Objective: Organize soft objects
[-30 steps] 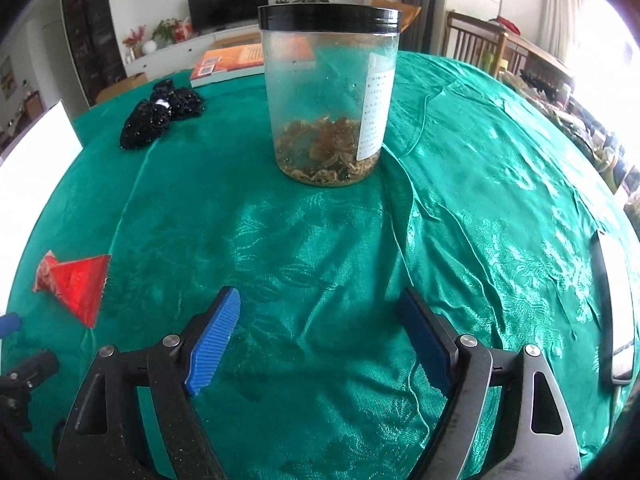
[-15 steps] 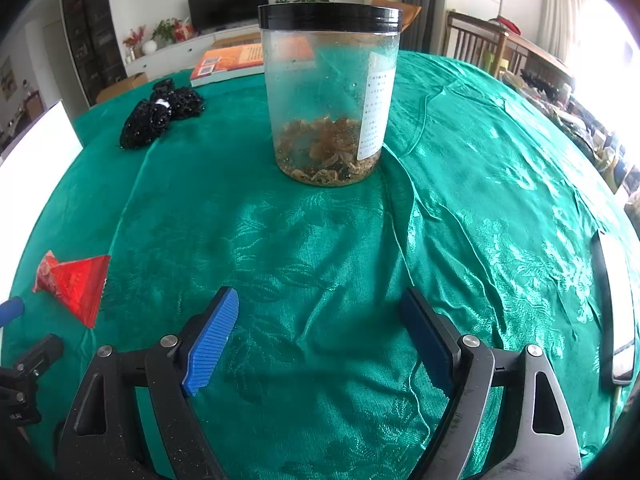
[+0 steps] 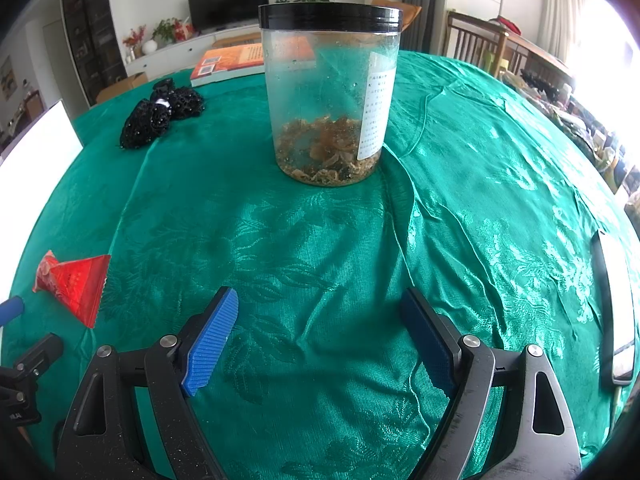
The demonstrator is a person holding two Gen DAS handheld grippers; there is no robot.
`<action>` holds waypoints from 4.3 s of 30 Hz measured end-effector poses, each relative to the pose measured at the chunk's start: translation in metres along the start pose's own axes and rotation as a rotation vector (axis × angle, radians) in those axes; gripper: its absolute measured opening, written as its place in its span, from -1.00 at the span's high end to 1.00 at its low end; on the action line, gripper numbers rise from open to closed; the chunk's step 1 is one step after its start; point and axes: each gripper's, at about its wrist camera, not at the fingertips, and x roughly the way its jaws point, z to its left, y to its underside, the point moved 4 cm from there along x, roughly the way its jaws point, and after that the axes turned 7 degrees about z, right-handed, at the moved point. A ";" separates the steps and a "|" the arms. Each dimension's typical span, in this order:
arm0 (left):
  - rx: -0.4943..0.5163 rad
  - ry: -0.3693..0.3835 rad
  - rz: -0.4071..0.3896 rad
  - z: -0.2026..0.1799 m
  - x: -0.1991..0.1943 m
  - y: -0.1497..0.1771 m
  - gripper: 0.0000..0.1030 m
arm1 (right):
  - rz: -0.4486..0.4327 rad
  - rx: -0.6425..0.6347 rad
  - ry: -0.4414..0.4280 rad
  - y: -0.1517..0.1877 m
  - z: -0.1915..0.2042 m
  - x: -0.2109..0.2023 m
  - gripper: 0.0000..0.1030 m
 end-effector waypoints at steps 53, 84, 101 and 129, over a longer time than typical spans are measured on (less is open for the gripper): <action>0.000 0.000 -0.002 0.000 0.000 0.000 -1.00 | 0.001 0.000 0.000 0.000 0.000 -0.001 -0.66; 0.000 0.000 -0.002 0.000 0.000 0.000 -1.00 | 0.001 -0.001 0.000 0.000 0.000 -0.002 -0.66; -0.037 -0.020 0.014 0.007 -0.008 0.010 -1.00 | 0.063 -0.535 -0.526 -0.029 0.112 -0.038 -0.61; -0.042 -0.020 -0.003 0.010 -0.007 0.012 -1.00 | -0.007 0.233 -0.070 -0.063 -0.153 0.016 -0.44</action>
